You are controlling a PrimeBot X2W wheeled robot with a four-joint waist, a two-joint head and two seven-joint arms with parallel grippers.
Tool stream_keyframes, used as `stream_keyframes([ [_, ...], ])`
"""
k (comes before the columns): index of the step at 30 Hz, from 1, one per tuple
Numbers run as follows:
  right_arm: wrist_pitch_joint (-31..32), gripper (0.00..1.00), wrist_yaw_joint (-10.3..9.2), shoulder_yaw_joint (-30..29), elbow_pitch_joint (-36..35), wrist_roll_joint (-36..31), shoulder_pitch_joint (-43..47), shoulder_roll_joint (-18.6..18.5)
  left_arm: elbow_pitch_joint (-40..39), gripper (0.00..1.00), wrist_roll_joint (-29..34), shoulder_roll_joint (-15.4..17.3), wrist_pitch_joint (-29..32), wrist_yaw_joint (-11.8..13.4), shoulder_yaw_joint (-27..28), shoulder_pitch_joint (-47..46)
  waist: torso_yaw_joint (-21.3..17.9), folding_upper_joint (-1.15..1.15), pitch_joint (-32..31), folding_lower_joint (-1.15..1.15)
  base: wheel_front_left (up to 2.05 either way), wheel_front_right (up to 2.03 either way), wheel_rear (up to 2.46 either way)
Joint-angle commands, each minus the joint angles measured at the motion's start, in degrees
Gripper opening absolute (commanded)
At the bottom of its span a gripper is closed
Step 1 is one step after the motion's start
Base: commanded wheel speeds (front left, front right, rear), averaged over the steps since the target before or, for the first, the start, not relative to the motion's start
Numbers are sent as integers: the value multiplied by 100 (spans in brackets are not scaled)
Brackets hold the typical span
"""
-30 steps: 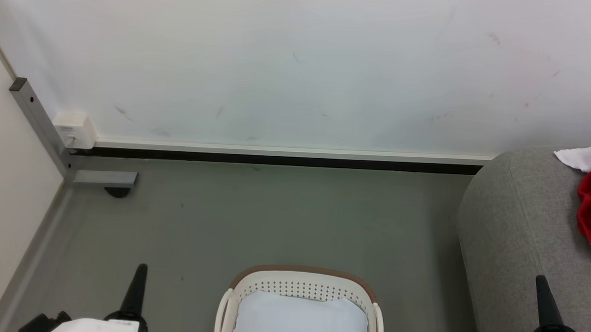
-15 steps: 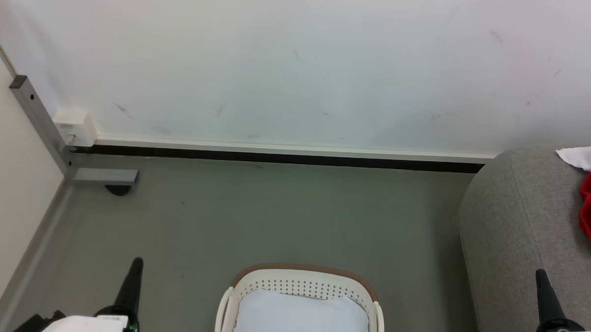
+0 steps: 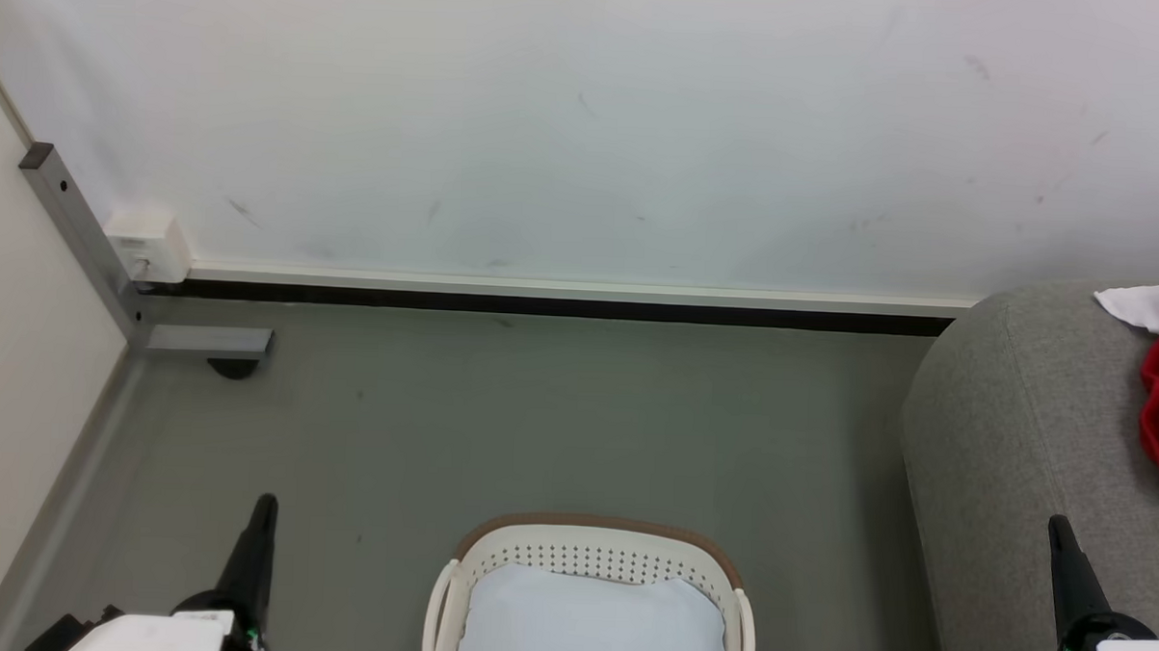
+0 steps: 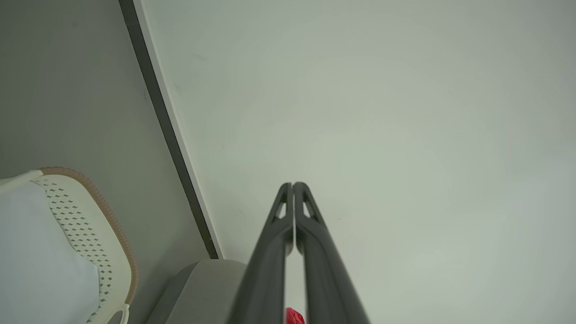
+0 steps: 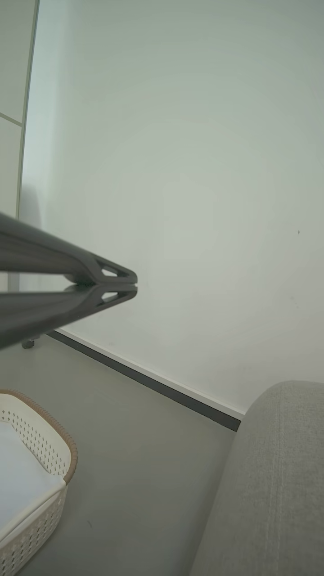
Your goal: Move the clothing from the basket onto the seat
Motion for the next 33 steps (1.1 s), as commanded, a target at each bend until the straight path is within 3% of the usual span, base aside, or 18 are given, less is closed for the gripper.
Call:
stream_keyframes([
  [1, 49, 0, -12, -24, -50, 138, -55, -58, -35, 0, -138, 15, 34, -35, 49, -72, 2, 0, 4, 0, 0, 0, 0],
  [15, 192, 0, -14, -28, -79, 722, -116, -60, -88, 0, -666, 11, 175, -57, 111, -96, 16, 0, 37, 0, 0, 0, 0],
  [33, 197, 0, -13, -28, -76, 706, -116, -60, -89, 0, -666, 11, 183, -53, 110, -93, 16, 0, 38, 0, 0, 0, 0],
])
